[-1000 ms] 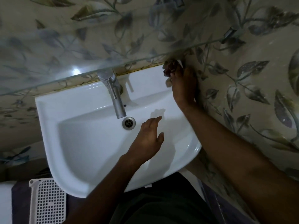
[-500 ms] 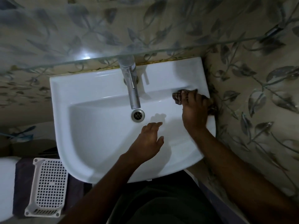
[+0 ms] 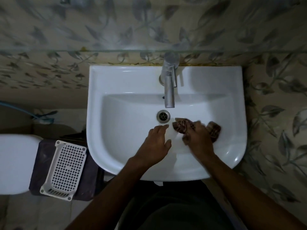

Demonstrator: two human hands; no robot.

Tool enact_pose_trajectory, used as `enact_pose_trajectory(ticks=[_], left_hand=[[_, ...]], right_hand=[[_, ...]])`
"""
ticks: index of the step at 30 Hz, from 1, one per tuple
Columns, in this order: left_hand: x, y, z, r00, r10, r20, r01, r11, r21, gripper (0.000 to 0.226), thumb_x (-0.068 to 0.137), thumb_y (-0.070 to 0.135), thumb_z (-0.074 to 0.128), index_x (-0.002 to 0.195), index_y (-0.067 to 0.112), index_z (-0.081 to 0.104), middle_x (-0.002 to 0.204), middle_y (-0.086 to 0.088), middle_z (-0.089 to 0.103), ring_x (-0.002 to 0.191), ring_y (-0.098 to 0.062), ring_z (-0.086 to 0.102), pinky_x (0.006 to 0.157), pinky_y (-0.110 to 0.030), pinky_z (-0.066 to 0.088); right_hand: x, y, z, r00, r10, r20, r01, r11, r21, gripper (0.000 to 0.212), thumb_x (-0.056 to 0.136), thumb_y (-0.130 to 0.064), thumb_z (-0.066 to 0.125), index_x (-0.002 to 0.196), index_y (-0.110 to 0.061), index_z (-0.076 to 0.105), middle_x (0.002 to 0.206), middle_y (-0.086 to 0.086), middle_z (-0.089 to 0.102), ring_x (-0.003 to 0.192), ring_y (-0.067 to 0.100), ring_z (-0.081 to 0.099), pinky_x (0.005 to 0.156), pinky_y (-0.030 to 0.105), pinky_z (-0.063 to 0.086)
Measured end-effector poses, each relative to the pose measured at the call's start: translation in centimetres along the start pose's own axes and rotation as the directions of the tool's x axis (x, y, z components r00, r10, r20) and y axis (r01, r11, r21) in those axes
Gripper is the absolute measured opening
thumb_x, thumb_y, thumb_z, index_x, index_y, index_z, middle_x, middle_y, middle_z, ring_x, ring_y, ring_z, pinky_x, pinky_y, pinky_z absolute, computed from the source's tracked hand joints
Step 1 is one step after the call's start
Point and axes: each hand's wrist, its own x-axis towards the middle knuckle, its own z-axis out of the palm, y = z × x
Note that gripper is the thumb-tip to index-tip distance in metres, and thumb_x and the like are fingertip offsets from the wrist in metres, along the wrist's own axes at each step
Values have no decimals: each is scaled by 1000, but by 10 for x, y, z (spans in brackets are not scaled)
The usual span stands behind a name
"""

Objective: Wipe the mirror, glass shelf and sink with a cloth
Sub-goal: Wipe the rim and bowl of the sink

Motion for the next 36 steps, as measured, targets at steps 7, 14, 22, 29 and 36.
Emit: enact_pose_trajectory(ticks=[7,14,22,29,36], left_hand=[[-30,-27,-9,998,-52,-19,53,998,32,51,97,30,52,146,17,41,146,-5,44,130,-25,39,107,-34,36],[-57,-46,-20,998,-17,-67,24,994,103,53,98,27,54,147,11,41,142,-12,49,126,-30,42,103,-36,35],[-59,-63,-41,993,-34,-113,47,992,120,52,97,23,53,147,10,42,142,-12,50,128,-33,42,105,-43,39],[-68,-79,-52,986,-24,-163,47,990,134,52,97,26,55,146,12,44,140,-10,52,126,-32,43,104,-40,36],[-94,-97,-67,915,-84,-396,162,972,169,47,92,25,57,138,19,53,141,-6,50,125,-27,36,100,-40,31]], right_hand=[[-16,-91,16,951,-219,220,82,861,502,20,97,-23,56,108,-10,66,97,11,61,83,20,64,70,36,53],[-8,-64,1,949,-104,297,23,964,264,20,92,-16,55,102,-20,71,98,10,64,92,28,64,81,32,52],[-30,-112,-4,834,-313,453,145,918,369,25,94,-15,53,73,-25,62,92,13,56,90,25,53,72,36,41],[-33,-95,-9,893,-157,421,63,971,230,21,95,-16,51,95,-13,72,99,13,58,90,28,57,78,37,45],[-49,-197,-5,866,-327,378,35,793,608,16,98,-8,56,91,-1,68,82,5,51,78,23,57,73,33,45]])
